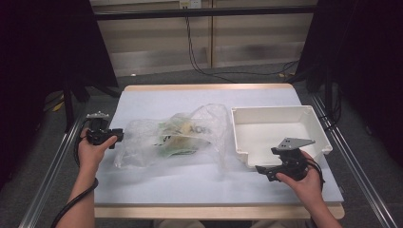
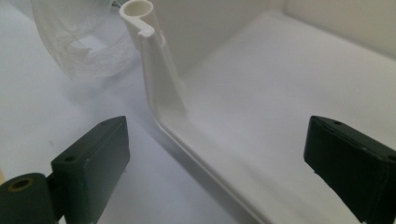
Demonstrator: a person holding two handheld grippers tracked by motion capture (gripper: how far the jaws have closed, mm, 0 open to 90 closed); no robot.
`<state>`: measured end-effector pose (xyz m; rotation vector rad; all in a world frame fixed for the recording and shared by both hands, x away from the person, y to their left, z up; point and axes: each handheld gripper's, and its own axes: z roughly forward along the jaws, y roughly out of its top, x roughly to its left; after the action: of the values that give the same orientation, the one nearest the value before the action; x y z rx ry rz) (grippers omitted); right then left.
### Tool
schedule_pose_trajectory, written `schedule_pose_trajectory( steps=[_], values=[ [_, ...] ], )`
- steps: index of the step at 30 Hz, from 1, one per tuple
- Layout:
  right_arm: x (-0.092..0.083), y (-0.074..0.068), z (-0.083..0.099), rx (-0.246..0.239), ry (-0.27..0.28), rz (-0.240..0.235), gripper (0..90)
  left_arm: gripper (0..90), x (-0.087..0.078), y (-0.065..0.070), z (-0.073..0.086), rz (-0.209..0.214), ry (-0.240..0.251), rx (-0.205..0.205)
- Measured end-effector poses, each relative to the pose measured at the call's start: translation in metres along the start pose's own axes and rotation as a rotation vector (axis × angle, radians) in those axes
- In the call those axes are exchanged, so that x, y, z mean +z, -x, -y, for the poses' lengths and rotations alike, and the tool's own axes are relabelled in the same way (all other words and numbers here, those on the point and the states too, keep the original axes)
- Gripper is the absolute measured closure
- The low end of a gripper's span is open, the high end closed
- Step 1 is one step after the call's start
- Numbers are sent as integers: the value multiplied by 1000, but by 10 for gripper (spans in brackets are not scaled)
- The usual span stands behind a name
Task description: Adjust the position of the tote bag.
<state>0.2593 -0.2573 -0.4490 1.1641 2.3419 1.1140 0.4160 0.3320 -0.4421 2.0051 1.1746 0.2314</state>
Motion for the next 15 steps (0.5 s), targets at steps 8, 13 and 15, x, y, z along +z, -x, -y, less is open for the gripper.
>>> schedule_pose_trajectory(
  steps=[8, 13, 15],
  values=[
    [0, -5, -4, -9, 7, -21, 78, 428, -6, 3, -15, 1, 1, 5],
    [0, -6, -4, -8, 8, -21, 79, 457, -8, -1, -23, -18, -22, 1],
    [1, -6, -4, -8, 5, -24, 79, 534, -11, -3, -26, -6, -18, -2]
  ],
)
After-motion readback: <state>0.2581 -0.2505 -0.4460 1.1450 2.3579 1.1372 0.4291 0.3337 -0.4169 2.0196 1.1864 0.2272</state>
